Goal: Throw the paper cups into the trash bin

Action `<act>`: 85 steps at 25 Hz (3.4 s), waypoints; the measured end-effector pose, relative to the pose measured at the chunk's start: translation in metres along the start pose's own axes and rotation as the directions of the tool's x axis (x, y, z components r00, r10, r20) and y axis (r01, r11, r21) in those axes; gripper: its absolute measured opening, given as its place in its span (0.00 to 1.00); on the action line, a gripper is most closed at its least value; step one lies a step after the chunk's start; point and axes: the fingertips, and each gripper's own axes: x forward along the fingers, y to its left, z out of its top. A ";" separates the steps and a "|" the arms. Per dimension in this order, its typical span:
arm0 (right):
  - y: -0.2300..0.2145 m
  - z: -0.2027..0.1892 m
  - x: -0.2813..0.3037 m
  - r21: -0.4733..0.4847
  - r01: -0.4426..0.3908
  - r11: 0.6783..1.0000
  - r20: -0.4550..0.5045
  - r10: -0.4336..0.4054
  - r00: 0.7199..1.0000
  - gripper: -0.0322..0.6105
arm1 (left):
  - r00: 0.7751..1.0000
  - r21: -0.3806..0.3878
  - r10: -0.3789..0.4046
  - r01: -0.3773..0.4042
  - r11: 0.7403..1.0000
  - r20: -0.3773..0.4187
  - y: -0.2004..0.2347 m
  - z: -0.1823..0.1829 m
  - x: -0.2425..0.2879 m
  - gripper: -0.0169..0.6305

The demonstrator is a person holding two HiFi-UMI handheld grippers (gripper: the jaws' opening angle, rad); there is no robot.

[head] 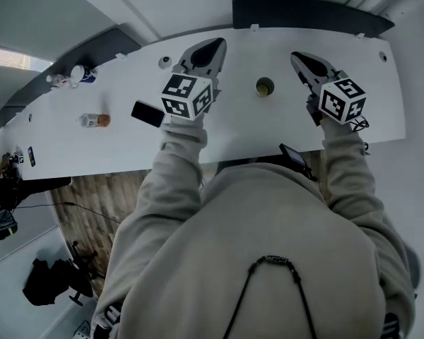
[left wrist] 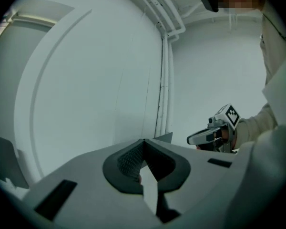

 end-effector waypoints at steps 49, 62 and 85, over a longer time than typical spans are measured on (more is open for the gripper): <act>-0.058 -0.173 0.087 0.120 -0.043 0.992 -0.341 0.082 0.936 0.08 | 0.977 -0.246 -0.018 -0.035 0.969 -0.213 0.003 -0.185 0.054 0.03; -0.070 -0.276 0.099 0.168 0.037 0.985 -0.466 0.047 0.883 0.24 | 0.963 -0.318 -0.016 -0.073 0.945 -0.268 -0.001 -0.260 0.044 0.03; -0.064 -0.185 0.095 0.039 0.036 0.999 -0.414 -0.017 0.910 0.11 | 0.978 -0.239 0.022 -0.072 0.968 -0.209 -0.003 -0.189 0.037 0.03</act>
